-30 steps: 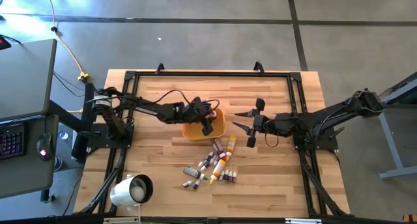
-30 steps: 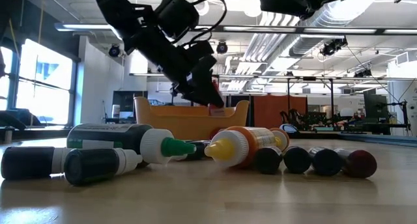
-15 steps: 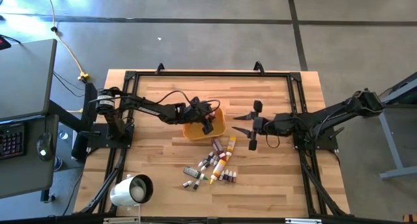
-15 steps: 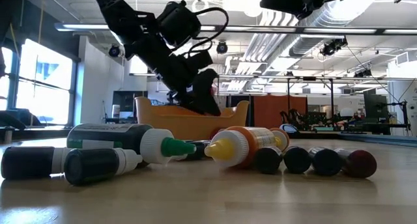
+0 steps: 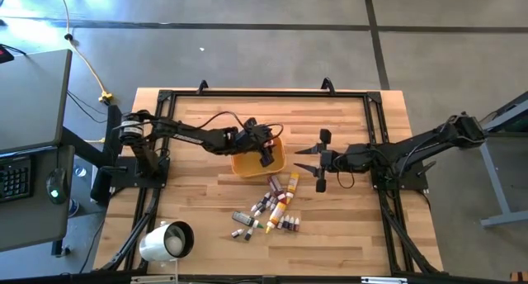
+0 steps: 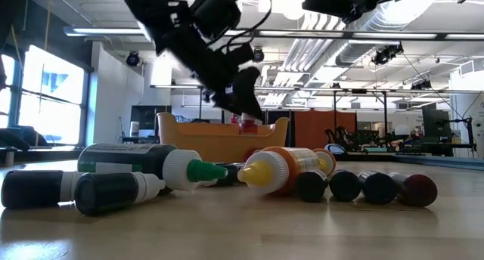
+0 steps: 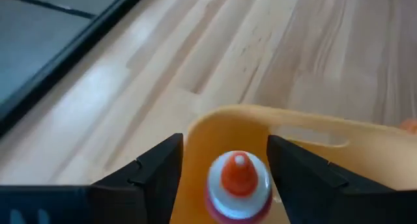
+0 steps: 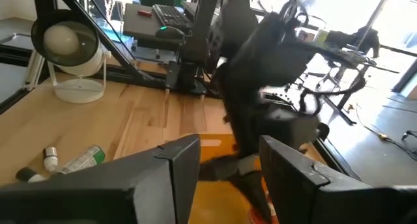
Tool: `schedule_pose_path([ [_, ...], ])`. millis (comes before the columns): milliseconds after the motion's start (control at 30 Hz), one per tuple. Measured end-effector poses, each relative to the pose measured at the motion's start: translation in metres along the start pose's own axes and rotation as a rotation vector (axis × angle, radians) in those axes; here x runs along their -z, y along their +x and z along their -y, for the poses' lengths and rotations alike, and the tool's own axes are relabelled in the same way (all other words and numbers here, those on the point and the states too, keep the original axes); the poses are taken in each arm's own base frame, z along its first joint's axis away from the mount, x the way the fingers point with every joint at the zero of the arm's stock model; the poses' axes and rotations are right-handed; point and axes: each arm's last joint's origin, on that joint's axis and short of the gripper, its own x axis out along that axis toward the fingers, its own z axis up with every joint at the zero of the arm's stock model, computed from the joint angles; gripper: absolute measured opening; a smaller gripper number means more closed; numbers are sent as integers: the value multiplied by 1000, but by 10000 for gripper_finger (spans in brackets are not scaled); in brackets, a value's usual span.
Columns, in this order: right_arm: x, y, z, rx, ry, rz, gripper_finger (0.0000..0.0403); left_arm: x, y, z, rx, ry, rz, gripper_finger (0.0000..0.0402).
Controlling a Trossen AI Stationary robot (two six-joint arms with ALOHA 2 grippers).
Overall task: Pick & Place food coloring
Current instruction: Put the large yellow food coloring bottle into the yellow bin
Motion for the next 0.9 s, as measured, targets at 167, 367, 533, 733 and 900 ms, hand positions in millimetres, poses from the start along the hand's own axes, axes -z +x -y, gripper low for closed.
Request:
schedule_pose_path([
  [167, 6, 0, -3, -78, -49, -55, 152, -31, -17, -5, -63, 83, -102, 220],
  [367, 18, 5, -9, -184, -91, -128, 152, -87, -54, -13, -58, 103, -177, 220],
  [533, 35, 23, -23, -347, -142, -159, 152, -134, -95, -19, 64, 93, -209, 221],
  [733, 60, 44, -37, -453, -167, -317, 152, -176, -158, -31, 93, 55, -160, 221],
  [900, 61, 63, -46, -513, -109, -495, 152, -179, -216, -32, 89, 91, -93, 221],
])
